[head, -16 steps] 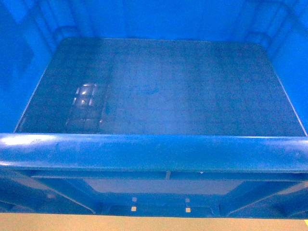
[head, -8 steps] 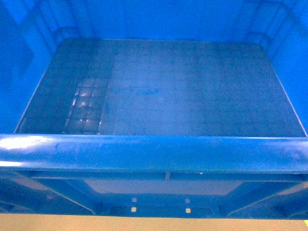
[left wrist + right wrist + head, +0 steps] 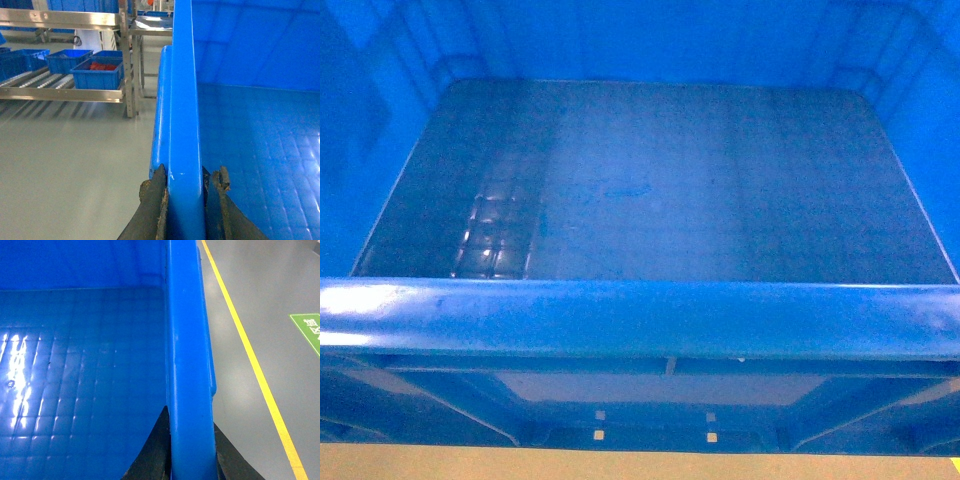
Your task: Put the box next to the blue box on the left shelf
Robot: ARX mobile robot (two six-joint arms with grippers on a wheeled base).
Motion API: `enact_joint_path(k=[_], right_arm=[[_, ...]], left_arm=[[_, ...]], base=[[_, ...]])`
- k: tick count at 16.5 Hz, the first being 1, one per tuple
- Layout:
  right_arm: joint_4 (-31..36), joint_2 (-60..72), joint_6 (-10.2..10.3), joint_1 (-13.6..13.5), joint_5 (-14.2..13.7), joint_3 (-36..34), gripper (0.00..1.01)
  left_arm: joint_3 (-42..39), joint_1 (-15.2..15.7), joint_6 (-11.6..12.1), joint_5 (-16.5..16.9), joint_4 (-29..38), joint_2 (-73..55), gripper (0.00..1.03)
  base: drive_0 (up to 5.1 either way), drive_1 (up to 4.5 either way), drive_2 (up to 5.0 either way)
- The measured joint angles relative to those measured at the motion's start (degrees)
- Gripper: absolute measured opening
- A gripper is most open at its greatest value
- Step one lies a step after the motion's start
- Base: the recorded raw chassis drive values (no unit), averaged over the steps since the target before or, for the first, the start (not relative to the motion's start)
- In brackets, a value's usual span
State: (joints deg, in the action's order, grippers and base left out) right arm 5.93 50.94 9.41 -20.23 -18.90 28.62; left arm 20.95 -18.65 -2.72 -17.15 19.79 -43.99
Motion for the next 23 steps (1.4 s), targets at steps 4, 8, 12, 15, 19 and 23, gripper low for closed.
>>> enact_joint_path(k=[4,8,12,15,19,23], right_arm=[[0.1,0.0,0.0,0.0,0.0,0.0,0.09],[0.2,0.0,0.0,0.0,0.0,0.0,0.09],[0.3,0.0,0.0,0.0,0.0,0.0,0.09],[0.1,-0.1,0.0,0.0,0.0,0.0,0.09],[0.1,0.1,0.0,0.0,0.0,0.0,0.09],[0.1,0.0,0.0,0.0,0.0,0.0,0.09]], left_arm=[[0.0,0.0,0.0,0.0,0.0,0.0,0.09],[0.0,0.0,0.0,0.0,0.0,0.0,0.09],[0.0,0.0,-0.1,0.0,0.1,0.0,0.09],[0.0,0.0,-0.1,0.0,0.0,0.0,0.09],[0.0,0.0,-0.1,0.0,0.0,0.1,0.09],[0.0,0.0,-0.1,0.0,-0.1,0.1,0.09]], base=[[0.1,4.27,-4.1],[-0.1,4.1,-4.3],[0.0,4.2,-4.2],[0.0,4.23,-4.1],[0.1,4.29,-4.1],[0.1,4.25,-4.1]])
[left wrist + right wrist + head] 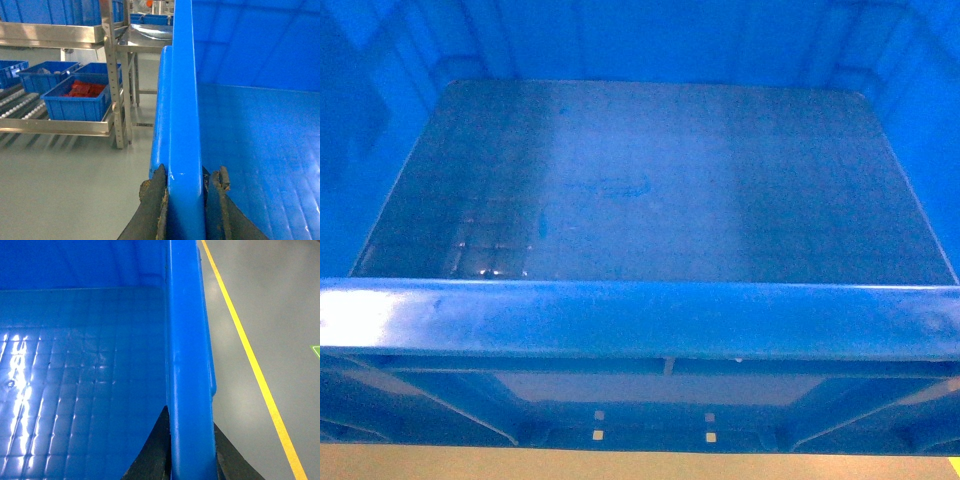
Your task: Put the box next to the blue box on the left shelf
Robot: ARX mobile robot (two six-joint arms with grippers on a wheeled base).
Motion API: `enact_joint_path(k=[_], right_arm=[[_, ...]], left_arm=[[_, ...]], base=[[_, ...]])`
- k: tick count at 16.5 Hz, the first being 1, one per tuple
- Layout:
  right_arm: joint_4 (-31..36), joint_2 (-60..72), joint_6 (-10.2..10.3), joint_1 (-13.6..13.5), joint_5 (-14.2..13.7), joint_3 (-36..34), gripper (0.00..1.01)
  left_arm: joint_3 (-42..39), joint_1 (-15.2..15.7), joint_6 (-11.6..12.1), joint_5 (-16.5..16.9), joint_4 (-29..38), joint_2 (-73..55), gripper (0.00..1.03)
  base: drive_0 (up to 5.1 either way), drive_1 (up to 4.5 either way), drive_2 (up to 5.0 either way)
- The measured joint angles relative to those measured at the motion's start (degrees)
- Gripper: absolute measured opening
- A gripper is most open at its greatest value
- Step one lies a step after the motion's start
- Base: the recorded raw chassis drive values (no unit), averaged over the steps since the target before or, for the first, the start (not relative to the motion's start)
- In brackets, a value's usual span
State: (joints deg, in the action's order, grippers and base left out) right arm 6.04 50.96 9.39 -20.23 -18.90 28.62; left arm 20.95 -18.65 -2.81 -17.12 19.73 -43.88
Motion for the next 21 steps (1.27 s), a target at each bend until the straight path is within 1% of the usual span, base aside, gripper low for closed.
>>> enact_joint_path(k=[21], right_arm=[[0.0,0.0,0.0,0.0,-0.1,0.0,0.09]], left_arm=[[0.0,0.0,0.0,0.0,0.0,0.0,0.09]], base=[[0.0,4.22,-4.2]])
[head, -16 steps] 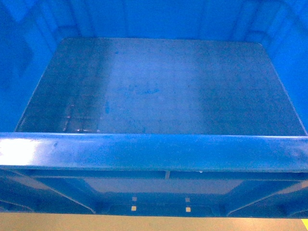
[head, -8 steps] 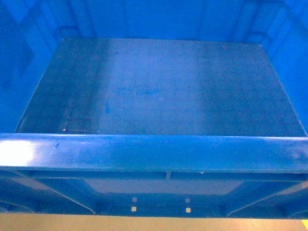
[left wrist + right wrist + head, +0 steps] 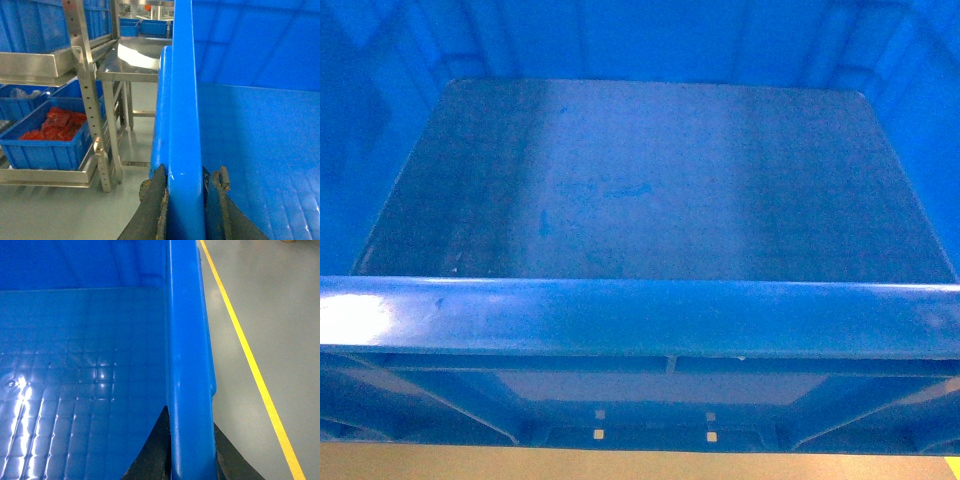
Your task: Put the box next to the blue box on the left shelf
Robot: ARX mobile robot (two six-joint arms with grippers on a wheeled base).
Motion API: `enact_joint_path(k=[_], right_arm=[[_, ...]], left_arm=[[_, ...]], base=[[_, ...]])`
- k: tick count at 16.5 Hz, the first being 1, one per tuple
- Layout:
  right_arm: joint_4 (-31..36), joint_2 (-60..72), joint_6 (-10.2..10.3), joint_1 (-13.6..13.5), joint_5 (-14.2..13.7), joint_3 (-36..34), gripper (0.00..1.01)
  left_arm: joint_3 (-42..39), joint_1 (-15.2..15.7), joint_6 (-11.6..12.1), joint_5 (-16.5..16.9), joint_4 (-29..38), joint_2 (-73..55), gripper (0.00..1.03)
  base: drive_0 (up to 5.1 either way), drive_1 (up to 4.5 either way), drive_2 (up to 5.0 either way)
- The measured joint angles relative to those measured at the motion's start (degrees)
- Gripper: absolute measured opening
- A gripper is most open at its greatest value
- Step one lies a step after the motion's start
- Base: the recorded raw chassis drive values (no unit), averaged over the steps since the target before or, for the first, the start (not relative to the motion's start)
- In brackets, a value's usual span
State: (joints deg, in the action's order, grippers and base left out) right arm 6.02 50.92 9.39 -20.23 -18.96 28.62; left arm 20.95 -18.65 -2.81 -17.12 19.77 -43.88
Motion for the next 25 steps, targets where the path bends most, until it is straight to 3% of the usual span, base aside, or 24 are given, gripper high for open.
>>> enact_joint_path(k=[5,11,25], right_arm=[[0.1,0.0,0.0,0.0,0.0,0.0,0.09],[0.2,0.3,0.0,0.0,0.1,0.0,0.09],[0.0,0.0,0.0,0.0,-0.1,0.0,0.09]], left_arm=[[0.0,0.0,0.0,0.0,0.0,0.0,0.09],[0.0,0.0,0.0,0.0,0.0,-0.1,0.09],[0.0,0.0,0.0,0.1,0.0,-0.1,0.09]], base=[[0.0,4.2,-4.2],[0.0,0.0,0.0],[-4.8,2.61,2.6]])
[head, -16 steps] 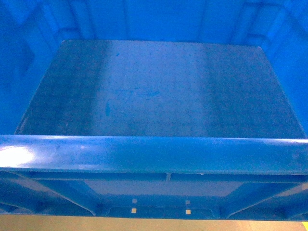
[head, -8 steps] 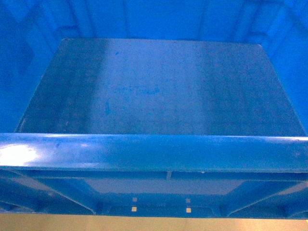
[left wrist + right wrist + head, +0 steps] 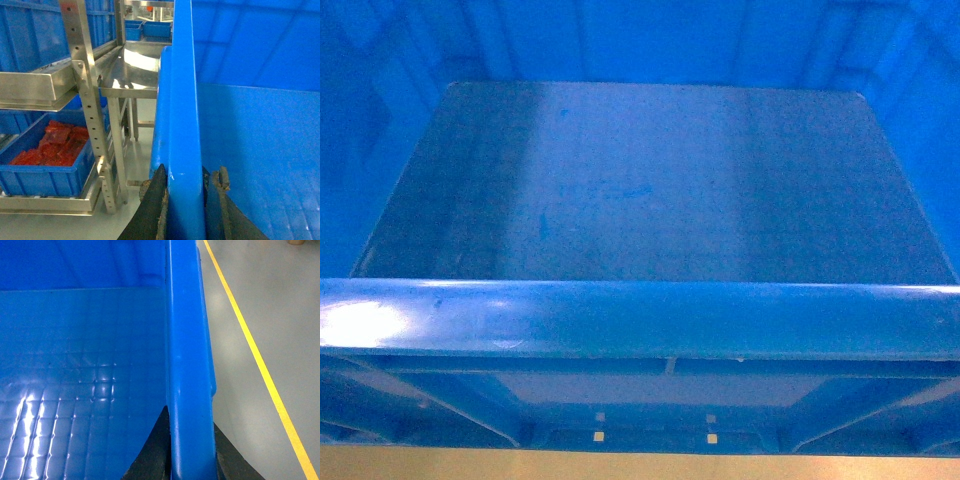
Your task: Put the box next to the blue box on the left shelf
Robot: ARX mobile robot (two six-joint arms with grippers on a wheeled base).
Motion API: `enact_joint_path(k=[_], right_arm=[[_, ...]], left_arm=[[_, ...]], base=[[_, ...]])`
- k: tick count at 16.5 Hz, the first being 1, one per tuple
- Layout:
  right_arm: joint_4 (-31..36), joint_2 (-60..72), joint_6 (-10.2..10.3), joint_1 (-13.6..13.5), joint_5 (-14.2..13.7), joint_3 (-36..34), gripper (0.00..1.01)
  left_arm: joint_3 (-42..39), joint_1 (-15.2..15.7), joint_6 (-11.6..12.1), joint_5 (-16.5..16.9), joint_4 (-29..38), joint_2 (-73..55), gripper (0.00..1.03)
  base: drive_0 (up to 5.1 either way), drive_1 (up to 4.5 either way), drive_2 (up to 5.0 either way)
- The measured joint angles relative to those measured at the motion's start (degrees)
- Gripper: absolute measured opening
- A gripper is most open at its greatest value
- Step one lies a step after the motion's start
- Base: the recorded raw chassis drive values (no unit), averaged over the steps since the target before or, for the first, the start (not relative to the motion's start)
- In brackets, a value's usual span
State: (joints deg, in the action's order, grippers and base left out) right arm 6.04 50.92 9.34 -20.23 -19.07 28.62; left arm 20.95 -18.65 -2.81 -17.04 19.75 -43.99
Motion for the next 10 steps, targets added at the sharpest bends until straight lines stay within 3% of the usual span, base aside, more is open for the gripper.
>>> enact_joint_path(k=[10], right_arm=[[0.0,0.0,0.0,0.0,0.0,0.0,0.09]], left_arm=[[0.0,0.0,0.0,-0.1,0.0,0.0,0.09]], base=[[-5.0,2.47,2.5]])
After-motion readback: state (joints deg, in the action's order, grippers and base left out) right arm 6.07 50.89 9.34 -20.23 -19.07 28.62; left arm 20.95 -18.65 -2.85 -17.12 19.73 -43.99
